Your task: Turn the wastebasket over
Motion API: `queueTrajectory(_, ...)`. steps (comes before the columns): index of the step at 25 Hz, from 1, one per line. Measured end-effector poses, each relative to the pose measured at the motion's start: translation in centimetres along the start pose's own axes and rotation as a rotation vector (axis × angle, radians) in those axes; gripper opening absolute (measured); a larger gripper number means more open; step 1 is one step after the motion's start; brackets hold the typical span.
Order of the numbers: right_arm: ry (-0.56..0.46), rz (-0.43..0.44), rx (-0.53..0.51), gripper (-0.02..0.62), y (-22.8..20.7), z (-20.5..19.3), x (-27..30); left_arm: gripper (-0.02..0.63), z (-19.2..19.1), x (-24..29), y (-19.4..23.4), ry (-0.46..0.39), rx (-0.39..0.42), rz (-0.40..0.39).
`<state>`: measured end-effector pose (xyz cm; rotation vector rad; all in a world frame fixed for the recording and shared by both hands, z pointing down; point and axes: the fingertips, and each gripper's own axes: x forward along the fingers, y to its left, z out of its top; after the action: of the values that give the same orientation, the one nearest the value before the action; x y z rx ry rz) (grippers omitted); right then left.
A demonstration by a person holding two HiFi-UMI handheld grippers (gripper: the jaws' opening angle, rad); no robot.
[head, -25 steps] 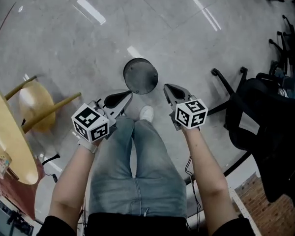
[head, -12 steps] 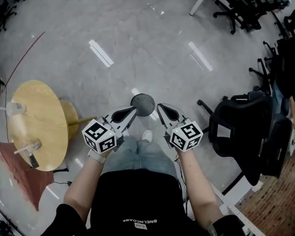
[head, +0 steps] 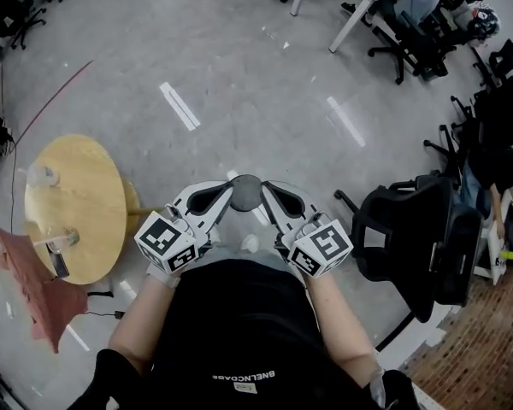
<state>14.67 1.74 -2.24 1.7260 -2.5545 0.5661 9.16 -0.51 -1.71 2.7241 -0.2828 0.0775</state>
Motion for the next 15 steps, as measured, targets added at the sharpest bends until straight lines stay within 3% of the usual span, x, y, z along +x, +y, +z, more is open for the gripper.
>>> queueTrajectory(15,-0.052,-0.033,-0.092,0.009,0.0,3.1,-1.3,0.014,3.8,0.3,-2.2,-0.066,0.060,-0.037)
